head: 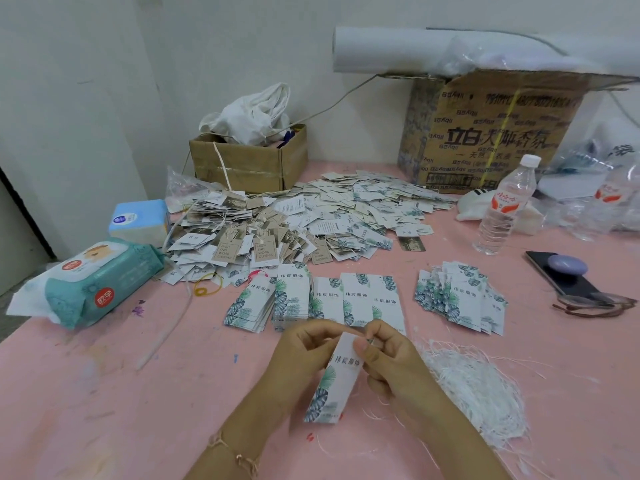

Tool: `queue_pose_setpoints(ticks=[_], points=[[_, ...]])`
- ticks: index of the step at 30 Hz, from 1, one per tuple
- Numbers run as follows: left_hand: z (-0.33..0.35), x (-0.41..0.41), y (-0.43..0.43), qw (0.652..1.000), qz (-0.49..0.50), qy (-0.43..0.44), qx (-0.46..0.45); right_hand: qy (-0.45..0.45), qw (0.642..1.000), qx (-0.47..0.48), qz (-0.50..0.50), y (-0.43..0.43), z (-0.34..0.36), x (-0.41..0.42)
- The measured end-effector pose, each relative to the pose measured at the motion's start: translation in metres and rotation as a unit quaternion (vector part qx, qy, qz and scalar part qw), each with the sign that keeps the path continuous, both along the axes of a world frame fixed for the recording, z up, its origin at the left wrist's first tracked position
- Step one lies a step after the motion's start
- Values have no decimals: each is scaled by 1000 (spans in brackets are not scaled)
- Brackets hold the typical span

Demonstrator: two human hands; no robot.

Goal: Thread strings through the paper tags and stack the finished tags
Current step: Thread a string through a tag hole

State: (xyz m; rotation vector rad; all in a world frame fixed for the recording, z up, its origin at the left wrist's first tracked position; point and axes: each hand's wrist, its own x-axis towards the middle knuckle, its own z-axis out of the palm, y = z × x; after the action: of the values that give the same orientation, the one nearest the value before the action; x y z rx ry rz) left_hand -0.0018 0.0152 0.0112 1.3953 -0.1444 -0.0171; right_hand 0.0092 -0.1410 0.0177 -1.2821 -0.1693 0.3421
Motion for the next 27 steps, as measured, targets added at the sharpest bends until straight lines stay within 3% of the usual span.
queue_pose_setpoints(ticks=[6, 13, 22, 27], points=[[3, 0, -4, 997, 42, 57, -20, -8, 998, -43, -50, 1, -3, 4], [14, 7, 8, 952, 135, 106, -254, 27, 995, 29, -87, -6, -5, 9], [5, 13, 15, 954, 182, 50, -231, -48, 987, -73, -135, -10, -9, 15], [2, 16, 21, 958, 206, 48, -194, -64, 983, -61, -158, -12, -7, 15]])
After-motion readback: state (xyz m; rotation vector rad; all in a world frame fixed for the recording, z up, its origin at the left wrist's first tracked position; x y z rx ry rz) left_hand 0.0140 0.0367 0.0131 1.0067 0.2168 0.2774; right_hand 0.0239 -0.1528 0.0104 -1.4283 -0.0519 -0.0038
